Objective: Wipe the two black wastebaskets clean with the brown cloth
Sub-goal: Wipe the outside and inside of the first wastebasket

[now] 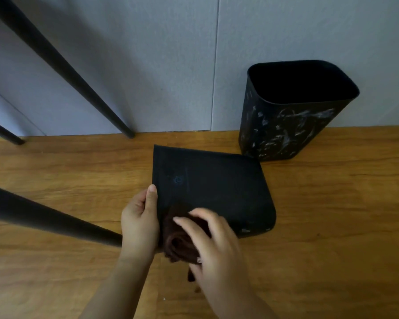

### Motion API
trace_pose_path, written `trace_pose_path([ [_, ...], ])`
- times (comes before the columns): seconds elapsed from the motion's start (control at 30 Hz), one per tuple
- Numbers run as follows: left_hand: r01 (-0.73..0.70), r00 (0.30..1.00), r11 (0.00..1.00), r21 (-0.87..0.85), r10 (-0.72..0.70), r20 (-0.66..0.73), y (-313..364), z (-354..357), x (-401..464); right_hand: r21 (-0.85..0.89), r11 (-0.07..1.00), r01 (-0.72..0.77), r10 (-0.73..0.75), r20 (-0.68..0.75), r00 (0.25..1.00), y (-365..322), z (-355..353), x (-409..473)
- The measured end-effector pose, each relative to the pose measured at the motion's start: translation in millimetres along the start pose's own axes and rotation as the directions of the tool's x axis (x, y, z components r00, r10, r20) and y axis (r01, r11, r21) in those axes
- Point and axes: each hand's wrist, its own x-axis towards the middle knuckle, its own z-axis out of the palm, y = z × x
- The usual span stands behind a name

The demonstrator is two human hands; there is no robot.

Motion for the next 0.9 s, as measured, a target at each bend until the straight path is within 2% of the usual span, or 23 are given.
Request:
trace_pose_path([
  [0.03, -0.004, 1.0, 1.0, 0.011, 0.004, -0.002, -1.0, -1.1, 0.0, -0.019, 1.0, -0.02, 0.02, 0.004, 1.0, 10.7, -1.1, -1.8],
  [0.1, 0.012, 1.0, 1.0, 0.017, -0.012, -0.01, -1.2, -1.8, -0.3, -0.018, 0.976, -0.219, 0.218, -0.045, 0.975, 33.1, -5.7, -3.7],
  [0.17, 0.028, 1.0, 1.0, 0.005, -0.028, -0.013, -0.1, -1.5, 0.2, 0.02, 0.898, -0.439, 0.437, -0.143, 0.888, 49.1, -13.8, 0.4],
  [0.23, 0.033, 0.999, 0.999, -0.004, -0.033, -0.003, 3.4, 0.5, 0.8, 0.007, 0.852, -0.524, 0.511, -0.232, 0.827, 51.9, -18.3, 6.3],
  [0.3, 0.04, 0.999, 0.999, -0.019, -0.04, 0.006, 6.5, 2.9, 1.8, 0.013, 0.857, -0.516, 0.501, -0.257, 0.826, 38.7, -15.5, 9.8],
  [0.37, 0.056, 0.998, 0.998, -0.016, -0.056, 0.013, 9.1, 4.4, 2.2, 0.034, 0.9, -0.435, 0.433, -0.175, 0.884, 15.9, -7.9, 8.9],
  [0.43, 0.057, 0.998, 0.998, -0.015, -0.057, 0.013, 10.0, 3.3, 2.8, 0.042, 0.969, -0.242, 0.244, -0.055, 0.968, -2.0, -0.7, 5.2],
  [0.5, 0.043, 0.999, 0.999, -0.01, -0.043, 0.006, 10.8, 2.4, 2.5, 0.027, 0.998, -0.057, 0.057, 0.007, 0.998, -3.5, 2.4, 0.4],
  [0.53, 0.04, 0.999, 0.999, -0.007, -0.04, 0.001, 11.1, 1.4, 2.4, 0.013, 1.0, -0.029, 0.028, 0.012, 1.0, 1.4, 1.4, -0.7],
  [0.6, 0.043, 0.999, 0.999, -0.004, -0.043, 0.01, 11.4, 0.4, 4.0, -0.013, 0.991, -0.13, 0.129, -0.034, 0.991, 14.7, -3.5, 1.0],
  [0.7, 0.077, 0.995, 0.997, -0.009, -0.077, 0.06, 18.8, 2.8, 5.7, 0.086, 0.932, -0.353, 0.363, -0.155, 0.919, 35.2, -11.3, 11.2],
  [0.8, 0.148, 0.98, 0.988, -0.043, -0.14, 0.144, 26.8, -0.7, 3.0, 0.135, 0.928, -0.347, 0.368, -0.193, 0.91, 43.4, -14.5, 20.4],
  [0.9, 0.127, 0.922, 0.974, -0.189, -0.045, 0.385, 27.4, -14.8, -4.3, 0.262, 0.887, -0.379, 0.434, -0.195, 0.88, 44.7, -17.1, 25.4],
])
